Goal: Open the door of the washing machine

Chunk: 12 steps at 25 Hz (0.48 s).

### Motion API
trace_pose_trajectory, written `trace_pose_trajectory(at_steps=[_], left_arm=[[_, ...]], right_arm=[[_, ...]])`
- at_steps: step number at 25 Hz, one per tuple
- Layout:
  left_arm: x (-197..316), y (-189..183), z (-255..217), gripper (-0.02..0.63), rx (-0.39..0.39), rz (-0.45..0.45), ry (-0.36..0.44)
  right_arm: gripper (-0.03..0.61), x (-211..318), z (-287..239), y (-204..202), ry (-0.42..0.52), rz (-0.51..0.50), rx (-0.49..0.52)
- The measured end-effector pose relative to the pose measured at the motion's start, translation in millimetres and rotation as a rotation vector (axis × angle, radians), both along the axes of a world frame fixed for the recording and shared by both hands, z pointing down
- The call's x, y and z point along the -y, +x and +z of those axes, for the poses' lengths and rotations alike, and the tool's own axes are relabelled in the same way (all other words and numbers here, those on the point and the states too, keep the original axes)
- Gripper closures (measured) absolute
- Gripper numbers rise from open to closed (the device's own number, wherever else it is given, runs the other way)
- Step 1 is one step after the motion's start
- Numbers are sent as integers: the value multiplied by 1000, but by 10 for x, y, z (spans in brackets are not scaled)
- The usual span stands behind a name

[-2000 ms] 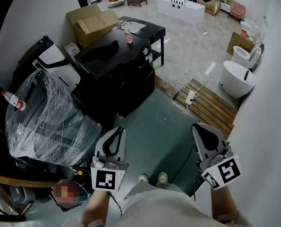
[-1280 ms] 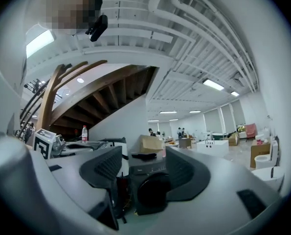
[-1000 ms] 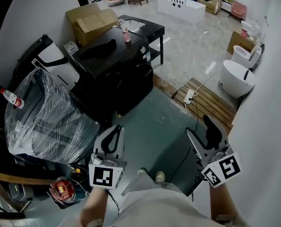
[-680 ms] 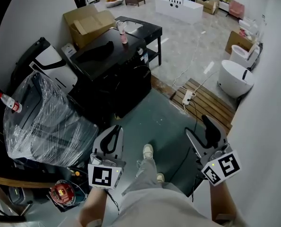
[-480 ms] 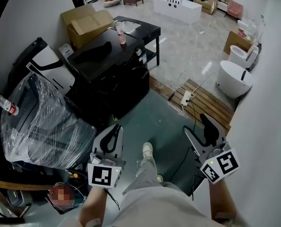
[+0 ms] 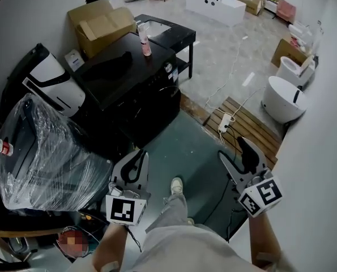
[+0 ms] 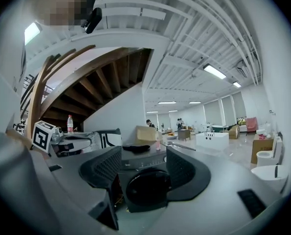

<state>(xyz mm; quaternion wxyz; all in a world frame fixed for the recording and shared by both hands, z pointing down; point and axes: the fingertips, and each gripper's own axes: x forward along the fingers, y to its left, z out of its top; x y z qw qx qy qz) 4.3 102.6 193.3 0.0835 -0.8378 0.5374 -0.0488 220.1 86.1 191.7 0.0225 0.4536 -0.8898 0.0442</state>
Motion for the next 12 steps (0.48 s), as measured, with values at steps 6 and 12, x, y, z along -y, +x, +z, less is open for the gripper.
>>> trace_pose_trajectory(at_steps=[6, 12], left_arm=[[217, -6, 87, 578, 8, 29, -31], [1793, -264, 481, 578, 37, 45, -100]], right_arm=[[284, 233, 126, -69, -19, 12, -14], [281, 1990, 547, -405, -93, -22, -89]])
